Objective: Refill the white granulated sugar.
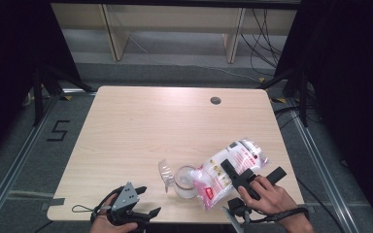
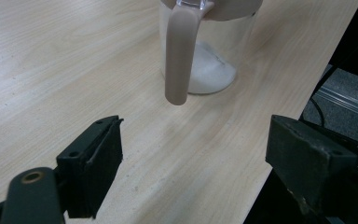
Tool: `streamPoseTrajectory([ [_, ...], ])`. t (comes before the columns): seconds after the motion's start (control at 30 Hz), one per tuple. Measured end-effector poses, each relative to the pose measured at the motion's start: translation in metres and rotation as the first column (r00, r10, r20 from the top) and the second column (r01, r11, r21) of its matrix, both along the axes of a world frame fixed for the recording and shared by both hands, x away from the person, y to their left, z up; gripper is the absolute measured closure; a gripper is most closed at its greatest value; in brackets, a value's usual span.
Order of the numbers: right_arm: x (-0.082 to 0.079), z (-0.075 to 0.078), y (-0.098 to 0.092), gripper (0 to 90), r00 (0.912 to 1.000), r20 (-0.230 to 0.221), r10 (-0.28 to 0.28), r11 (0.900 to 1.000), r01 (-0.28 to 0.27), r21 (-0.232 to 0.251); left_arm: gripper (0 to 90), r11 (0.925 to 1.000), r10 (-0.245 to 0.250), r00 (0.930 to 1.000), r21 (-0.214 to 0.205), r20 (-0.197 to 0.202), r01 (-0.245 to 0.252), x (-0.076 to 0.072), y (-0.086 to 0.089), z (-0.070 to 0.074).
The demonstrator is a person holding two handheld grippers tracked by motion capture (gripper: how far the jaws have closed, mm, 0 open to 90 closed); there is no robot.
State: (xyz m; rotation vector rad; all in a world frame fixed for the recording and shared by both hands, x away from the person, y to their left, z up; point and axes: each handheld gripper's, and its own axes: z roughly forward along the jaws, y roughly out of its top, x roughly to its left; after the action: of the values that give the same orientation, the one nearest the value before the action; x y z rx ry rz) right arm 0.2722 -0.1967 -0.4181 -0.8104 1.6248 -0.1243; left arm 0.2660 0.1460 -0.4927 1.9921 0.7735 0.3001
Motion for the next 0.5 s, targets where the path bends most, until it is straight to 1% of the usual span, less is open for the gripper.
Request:
streamPoseTrajectory([
  [0.13, 0.0000, 0.0001, 0.0002, 64.6, 1.0000, 0.001, 0.001, 1.0000, -0.001, -0.001, 18.1, 1.0000, -0.001, 1.0000, 0.002, 0.002, 0.001, 0.0001, 0.0001, 0.0001],
  [0.17, -0.0003, 0.0009, 0.0002, 64.6, 1.0000, 0.004, -0.001, 0.9999, 0.001, -0.012, 18.1, 1.0000, -0.001, 1.0000, 0.001, 0.002, 0.001, 0.0000, 0.0001, 0.0001],
  [0.2, -0.0004, 0.0007, 0.0001, 64.6, 1.0000, 0.001, 0.000, 1.0000, 0.000, -0.006, 18.2, 1.0000, -0.001, 1.0000, 0.002, 0.002, 0.001, 0.0001, 0.0001, 0.0001],
  [0.23, -0.0005, 0.0011, 0.0001, 64.7, 1.0000, 0.003, -0.002, 0.9999, 0.002, -0.016, 18.1, 1.0000, 0.001, 1.0000, -0.001, -0.001, -0.001, -0.0001, -0.0001, 0.0000],
  [0.37, -0.0007, 0.0018, 0.0003, 64.8, 1.0000, 0.005, -0.003, 0.9998, 0.004, -0.018, 18.2, 0.9999, -0.003, 1.0000, 0.014, -0.002, 0.003, -0.0001, 0.0005, 0.0005],
  [0.43, -0.0006, 0.0015, -0.0002, 64.8, 1.0000, 0.008, 0.001, 0.9999, -0.001, -0.014, 18.1, 1.0000, 0.000, 1.0000, 0.000, 0.000, 0.000, 0.0000, -0.0001, 0.0000],
  [0.47, -0.0004, 0.0017, 0.0001, 64.8, 1.0000, -0.001, -0.004, 0.9998, 0.004, -0.017, 18.2, 1.0000, -0.001, 1.0000, 0.001, 0.002, 0.001, 0.0002, 0.0002, 0.0001],
  [0.5, -0.0002, 0.0017, 0.0001, 64.9, 1.0000, 0.001, -0.001, 0.9999, 0.001, -0.017, 18.1, 1.0000, -0.001, 1.0000, 0.005, 0.000, 0.001, 0.0001, 0.0005, 0.0002],
])
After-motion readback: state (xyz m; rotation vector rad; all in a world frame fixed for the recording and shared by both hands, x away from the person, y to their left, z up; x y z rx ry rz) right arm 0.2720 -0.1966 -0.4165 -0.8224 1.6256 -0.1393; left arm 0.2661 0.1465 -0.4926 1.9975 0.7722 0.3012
